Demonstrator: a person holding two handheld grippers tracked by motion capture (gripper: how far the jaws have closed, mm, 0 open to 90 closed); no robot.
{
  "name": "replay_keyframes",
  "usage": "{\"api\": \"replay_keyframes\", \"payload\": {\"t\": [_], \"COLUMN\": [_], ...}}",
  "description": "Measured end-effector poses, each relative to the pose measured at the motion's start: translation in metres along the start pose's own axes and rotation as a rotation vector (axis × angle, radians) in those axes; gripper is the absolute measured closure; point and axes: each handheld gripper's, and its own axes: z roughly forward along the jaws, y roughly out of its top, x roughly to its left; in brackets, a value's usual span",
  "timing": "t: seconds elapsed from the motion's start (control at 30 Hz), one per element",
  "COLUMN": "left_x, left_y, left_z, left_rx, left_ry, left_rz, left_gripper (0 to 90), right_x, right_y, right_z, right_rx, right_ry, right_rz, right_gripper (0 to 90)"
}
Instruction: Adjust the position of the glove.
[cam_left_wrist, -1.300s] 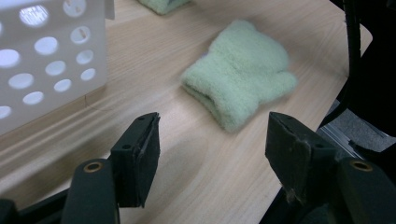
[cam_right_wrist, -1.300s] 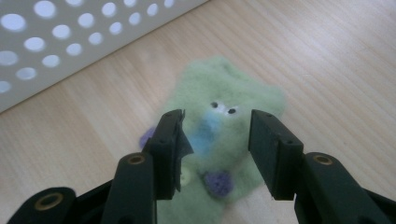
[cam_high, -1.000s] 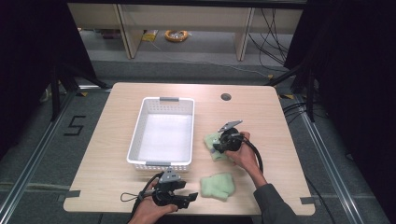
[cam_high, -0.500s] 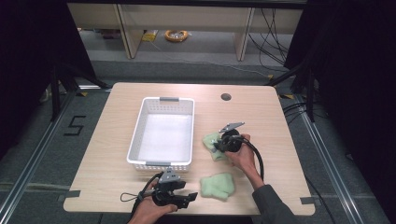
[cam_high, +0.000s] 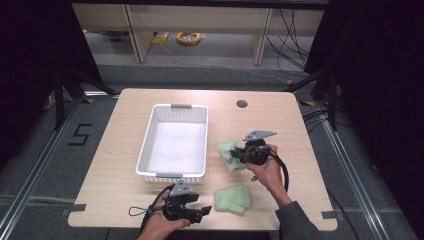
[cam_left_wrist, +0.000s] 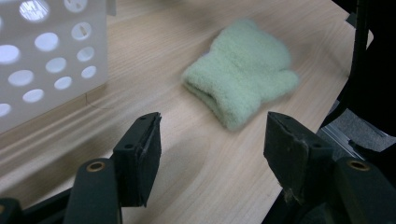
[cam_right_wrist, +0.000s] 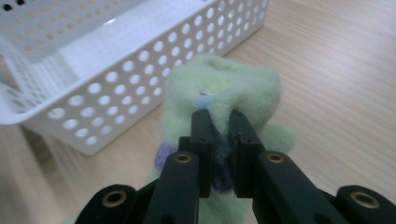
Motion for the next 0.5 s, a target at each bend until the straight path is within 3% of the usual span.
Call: {"api": "replay_keyframes", "payload": {"t": [0.03, 0.07, 0.1, 0.13, 0.3, 0.37, 0.5], "left_x": [0.0, -0.001, -0.001, -0.002, -0.007, -0.011, -0.018], "left_y": [0.0, 0.0, 0.0, 0.0, 0.002, 0.004, 0.009], "left_z": [0.0, 0.001, 0.001, -0.001, 0.0, 0.001, 0.005], "left_rx": [0.0, -0.026, -0.026, -0.015, -0.032, -0.052, -0.062], "left_ry": [0.0, 0.005, 0.005, 0.0, -0.006, -0.005, 0.0], "left_rz": [0.0, -0.005, -0.005, -0.001, 0.006, 0.017, 0.045], "left_gripper": [36.1, 36.1, 36.1, 36.1, 35.9, 35.8, 35.8], "right_x": [0.0, 0.01, 0.01, 0.018, 0.037, 0.042, 0.051], "right_y": [0.0, -0.002, -0.002, -0.006, -0.019, -0.024, -0.03], "right_z": [0.0, -0.01, -0.01, -0.018, -0.037, -0.04, -0.042], "right_rx": [0.0, 0.0, 0.0, -0.038, -0.044, -0.057, -0.063], "right_ry": [0.0, 0.003, 0.003, 0.025, 0.035, 0.035, 0.055], "right_rz": [0.0, 0.014, 0.014, 0.02, 0.049, 0.03, 0.035], "right_gripper": [82.7, 82.7, 82.7, 82.7, 82.6, 82.5, 82.4]}}
